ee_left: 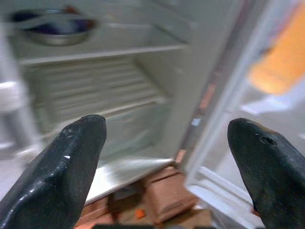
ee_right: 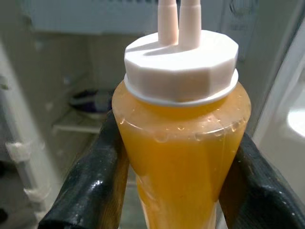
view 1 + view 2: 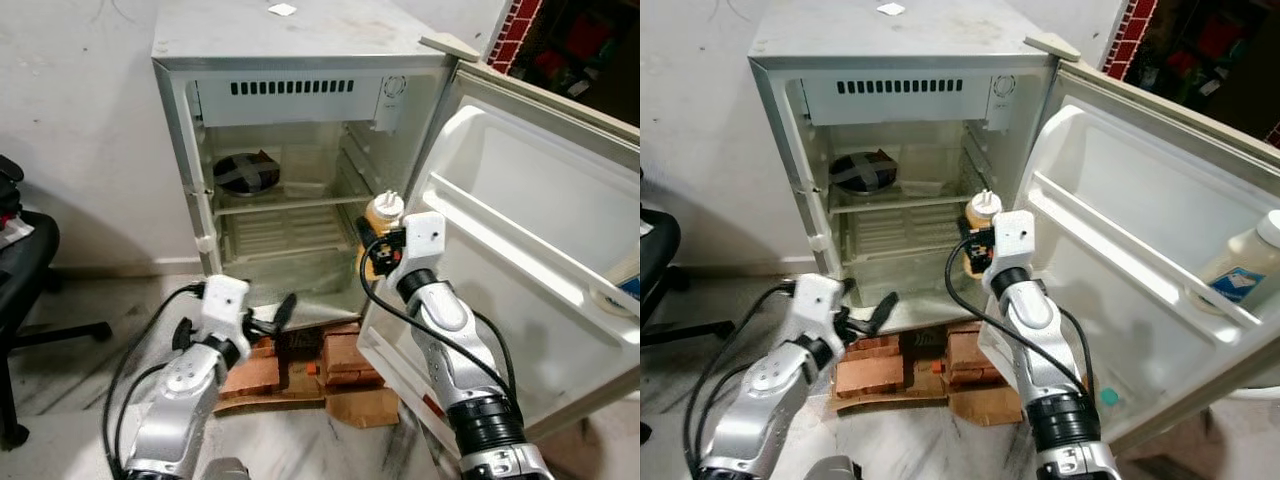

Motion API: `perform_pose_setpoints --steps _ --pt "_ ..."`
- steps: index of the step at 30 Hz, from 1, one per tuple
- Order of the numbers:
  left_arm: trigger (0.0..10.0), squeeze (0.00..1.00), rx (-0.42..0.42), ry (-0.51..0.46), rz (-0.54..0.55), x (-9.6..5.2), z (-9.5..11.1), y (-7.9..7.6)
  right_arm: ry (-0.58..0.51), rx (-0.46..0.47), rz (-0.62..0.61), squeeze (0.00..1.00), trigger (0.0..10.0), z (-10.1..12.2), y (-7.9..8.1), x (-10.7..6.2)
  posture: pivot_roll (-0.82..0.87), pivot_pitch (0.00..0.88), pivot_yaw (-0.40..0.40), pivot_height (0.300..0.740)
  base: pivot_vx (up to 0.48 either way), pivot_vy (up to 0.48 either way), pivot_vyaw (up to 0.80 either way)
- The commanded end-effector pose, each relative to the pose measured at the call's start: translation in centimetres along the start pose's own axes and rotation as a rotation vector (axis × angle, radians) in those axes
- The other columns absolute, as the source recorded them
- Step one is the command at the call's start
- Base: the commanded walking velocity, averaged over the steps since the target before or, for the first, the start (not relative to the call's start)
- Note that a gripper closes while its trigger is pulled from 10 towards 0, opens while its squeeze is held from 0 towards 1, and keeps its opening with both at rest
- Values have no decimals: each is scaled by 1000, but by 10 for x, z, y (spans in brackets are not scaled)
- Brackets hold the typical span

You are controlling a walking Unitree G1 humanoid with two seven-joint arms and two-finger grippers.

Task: Restocking fridge

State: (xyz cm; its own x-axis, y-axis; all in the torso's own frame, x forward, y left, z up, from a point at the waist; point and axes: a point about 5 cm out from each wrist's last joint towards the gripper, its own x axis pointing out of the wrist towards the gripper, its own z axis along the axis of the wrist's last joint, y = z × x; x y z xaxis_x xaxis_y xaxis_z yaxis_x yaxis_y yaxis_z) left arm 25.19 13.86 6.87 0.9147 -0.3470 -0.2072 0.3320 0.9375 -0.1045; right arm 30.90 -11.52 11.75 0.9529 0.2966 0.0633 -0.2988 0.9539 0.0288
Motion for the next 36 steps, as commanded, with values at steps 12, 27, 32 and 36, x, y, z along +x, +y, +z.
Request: perform_pose_setpoints --steps 12,27,32,36 --pt "10000 0 -30 16 3 -13 2 -4 24 93 -82 0 10000 -12 -8 -24 83 0 -62 740 0 345 0" --pt "10000 0 7 22 22 -14 7 0 52 109 -75 0 10000 -14 -7 -16 122 0 -103 740 0 480 -670" --pt "10000 0 18 18 8 -12 10 -2 36 107 -88 0 10000 -8 -10 -10 115 0 -94 740 0 115 -800" --pt "10000 0 20 12 12 -11 12 -1 35 106 -89 0 10000 -9 -9 -13 108 0 -92 740 0 0 -800"
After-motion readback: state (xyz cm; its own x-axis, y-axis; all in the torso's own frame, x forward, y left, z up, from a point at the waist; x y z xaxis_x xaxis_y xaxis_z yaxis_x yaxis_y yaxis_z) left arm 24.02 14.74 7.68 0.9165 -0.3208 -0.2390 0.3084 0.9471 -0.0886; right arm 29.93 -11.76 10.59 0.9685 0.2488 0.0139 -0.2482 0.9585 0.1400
